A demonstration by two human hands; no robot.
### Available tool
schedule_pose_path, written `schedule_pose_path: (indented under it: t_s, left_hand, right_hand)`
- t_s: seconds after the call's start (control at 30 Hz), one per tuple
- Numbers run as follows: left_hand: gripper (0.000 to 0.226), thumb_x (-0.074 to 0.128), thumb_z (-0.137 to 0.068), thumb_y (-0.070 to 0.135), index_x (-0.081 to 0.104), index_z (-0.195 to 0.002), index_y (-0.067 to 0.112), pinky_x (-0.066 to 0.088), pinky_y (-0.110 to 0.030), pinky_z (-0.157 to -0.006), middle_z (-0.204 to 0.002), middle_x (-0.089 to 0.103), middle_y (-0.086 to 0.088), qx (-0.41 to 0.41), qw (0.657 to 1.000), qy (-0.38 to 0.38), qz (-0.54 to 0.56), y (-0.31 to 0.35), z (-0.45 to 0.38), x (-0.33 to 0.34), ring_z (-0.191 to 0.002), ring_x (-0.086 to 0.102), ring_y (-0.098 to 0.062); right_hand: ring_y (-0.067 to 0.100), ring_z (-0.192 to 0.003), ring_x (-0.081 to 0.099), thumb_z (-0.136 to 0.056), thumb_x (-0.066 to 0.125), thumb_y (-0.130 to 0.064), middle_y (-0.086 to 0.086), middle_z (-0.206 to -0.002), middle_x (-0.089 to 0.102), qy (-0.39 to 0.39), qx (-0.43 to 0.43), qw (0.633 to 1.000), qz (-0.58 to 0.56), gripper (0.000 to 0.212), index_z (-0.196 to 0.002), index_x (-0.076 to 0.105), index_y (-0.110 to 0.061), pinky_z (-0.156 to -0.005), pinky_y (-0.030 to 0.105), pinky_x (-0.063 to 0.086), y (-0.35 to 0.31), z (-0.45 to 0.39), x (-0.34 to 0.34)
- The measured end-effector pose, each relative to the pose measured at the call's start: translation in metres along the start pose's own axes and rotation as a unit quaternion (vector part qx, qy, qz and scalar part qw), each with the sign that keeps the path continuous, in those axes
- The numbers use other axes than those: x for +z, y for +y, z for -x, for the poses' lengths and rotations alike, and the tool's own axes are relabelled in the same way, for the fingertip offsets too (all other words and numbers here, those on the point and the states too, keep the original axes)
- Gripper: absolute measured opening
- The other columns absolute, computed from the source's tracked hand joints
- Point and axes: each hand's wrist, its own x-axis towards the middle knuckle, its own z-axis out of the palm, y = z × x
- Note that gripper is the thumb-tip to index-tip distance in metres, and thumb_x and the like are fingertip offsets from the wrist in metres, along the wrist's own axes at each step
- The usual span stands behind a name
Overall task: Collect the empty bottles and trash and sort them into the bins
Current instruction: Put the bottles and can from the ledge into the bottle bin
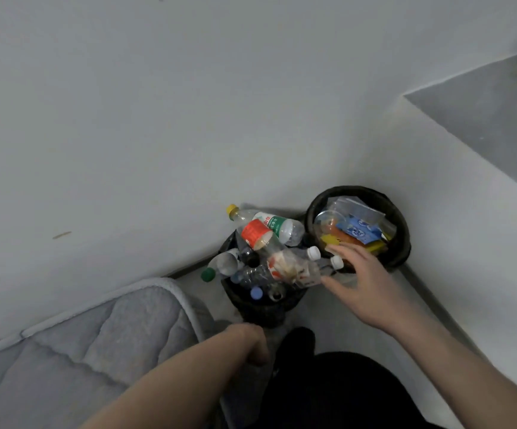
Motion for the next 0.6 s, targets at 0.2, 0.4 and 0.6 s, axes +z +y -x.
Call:
schedule_pose_path:
  t_s: [0.2, 0.4, 0.6]
  left_hand:
    - [0.051, 0.056, -0.097, 0.031, 0.051, -0.142, 0.007, 0.045, -0.036, -0.106, -0.146, 0.051, -0.017, -0.066, 0.996, 0.002, 0.06, 0.018, -0.049, 0.01, -0.12, 0.055, -0.026]
    - [0.078, 0.039, -0.084, 0.059, 0.03, -0.157, 0.031, 0.024, -0.048, -0.12, -0.163, 0.029, -0.011, -0.171, 0.982, 0.076, 0.027, -0.016, -0.134, 0.033, -0.15, 0.025, -0.037]
    - [0.063, 0.046, -0.089, 0.048, 0.046, -0.146, 0.02, 0.033, -0.036, -0.115, -0.148, 0.045, -0.013, -0.16, 0.986, 0.031, 0.046, -0.065, -0.228, 0.089, -0.137, 0.042, -0.03]
  right_hand:
    - [0.013, -0.136, 0.044, -0.086, 0.072, -0.046, -0.007, -0.146, 0.046, -0.057, 0.085, 0.994, 0.039, 0.066, -0.145, 0.048, -0.028, -0.106, 0.016, 0.026, 0.055, 0.047, -0.012]
    - [0.01, -0.139, 0.037, -0.087, 0.068, -0.052, -0.013, -0.154, 0.037, -0.118, 0.144, 0.981, 0.045, 0.072, -0.15, 0.035, -0.04, -0.104, 0.022, 0.03, 0.086, 0.036, -0.014]
    - [0.006, -0.14, 0.036, -0.088, 0.066, -0.053, -0.02, -0.154, 0.033, -0.151, 0.152, 0.977, 0.006, 0.071, -0.15, 0.033, -0.042, -0.108, 0.021, 0.03, 0.084, 0.023, -0.013]
